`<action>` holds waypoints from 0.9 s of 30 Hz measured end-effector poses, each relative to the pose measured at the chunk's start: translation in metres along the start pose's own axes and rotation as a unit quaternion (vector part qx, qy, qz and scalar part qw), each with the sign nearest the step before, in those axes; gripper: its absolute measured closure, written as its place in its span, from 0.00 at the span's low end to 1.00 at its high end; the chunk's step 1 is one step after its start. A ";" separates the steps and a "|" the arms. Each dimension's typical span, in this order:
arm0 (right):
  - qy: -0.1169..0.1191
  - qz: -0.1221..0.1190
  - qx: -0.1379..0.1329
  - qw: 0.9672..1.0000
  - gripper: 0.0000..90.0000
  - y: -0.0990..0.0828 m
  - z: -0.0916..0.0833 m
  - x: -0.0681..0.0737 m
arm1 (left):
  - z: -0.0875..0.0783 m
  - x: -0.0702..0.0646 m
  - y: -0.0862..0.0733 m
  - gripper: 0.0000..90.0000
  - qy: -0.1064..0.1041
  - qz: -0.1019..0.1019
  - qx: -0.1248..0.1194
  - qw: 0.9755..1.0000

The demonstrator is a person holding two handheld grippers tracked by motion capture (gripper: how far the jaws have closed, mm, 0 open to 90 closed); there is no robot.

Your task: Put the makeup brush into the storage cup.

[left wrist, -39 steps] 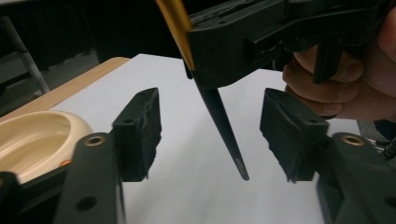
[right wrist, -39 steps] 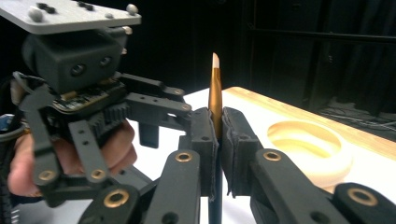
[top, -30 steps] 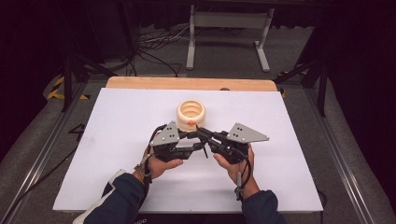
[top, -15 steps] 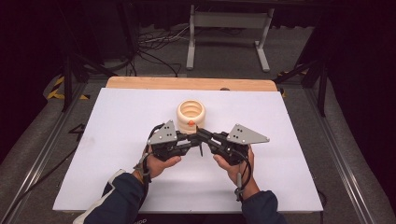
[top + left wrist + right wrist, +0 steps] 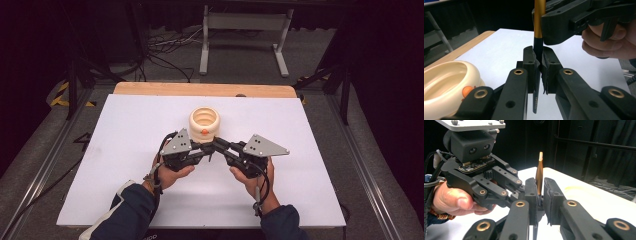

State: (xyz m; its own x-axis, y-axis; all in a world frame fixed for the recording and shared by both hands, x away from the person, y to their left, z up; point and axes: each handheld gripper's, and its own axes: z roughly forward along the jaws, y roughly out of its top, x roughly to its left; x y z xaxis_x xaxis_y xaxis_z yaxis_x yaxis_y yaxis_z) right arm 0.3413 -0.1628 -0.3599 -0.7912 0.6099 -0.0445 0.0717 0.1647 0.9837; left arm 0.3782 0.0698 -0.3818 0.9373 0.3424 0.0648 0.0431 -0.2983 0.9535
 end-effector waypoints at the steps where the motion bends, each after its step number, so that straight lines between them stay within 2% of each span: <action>1: 0.000 0.000 0.001 1.000 0.88 0.000 -0.001 0.000 | 0.000 0.000 0.000 0.92 0.002 0.002 0.001 1.000; 9: -0.023 0.001 0.006 1.000 0.67 0.002 -0.013 -0.003 | -0.001 0.007 0.000 0.92 0.010 -0.002 -0.001 1.000; 10: -0.026 -0.001 0.008 1.000 0.65 0.002 -0.014 -0.004 | -0.002 0.008 0.002 0.92 0.013 0.003 0.000 1.000; 13: -0.032 -0.009 0.020 0.999 0.51 0.000 -0.021 -0.005 | -0.003 0.009 0.003 0.92 0.015 -0.002 -0.003 1.000; 17: -0.034 -0.018 0.030 0.999 0.46 -0.005 -0.029 -0.007 | -0.006 0.011 0.008 0.92 0.017 -0.001 -0.009 1.000; 19: -0.048 -0.026 0.040 0.998 0.42 -0.008 -0.033 -0.009 | -0.008 0.013 0.011 0.92 0.021 0.002 -0.016 1.000; 27: -0.073 -0.047 0.066 0.994 0.30 -0.019 -0.040 -0.010 | -0.015 0.019 0.017 0.92 0.023 0.006 -0.029 0.999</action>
State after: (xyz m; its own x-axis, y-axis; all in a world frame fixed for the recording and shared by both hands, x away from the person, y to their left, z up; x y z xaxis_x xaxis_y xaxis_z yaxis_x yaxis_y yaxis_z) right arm 0.3234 -0.2033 -0.3709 -0.7017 0.6920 -0.1692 0.0889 0.3207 0.9430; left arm 0.3917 0.0845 -0.3598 0.9209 0.3796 0.0882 0.0106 -0.2506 0.9680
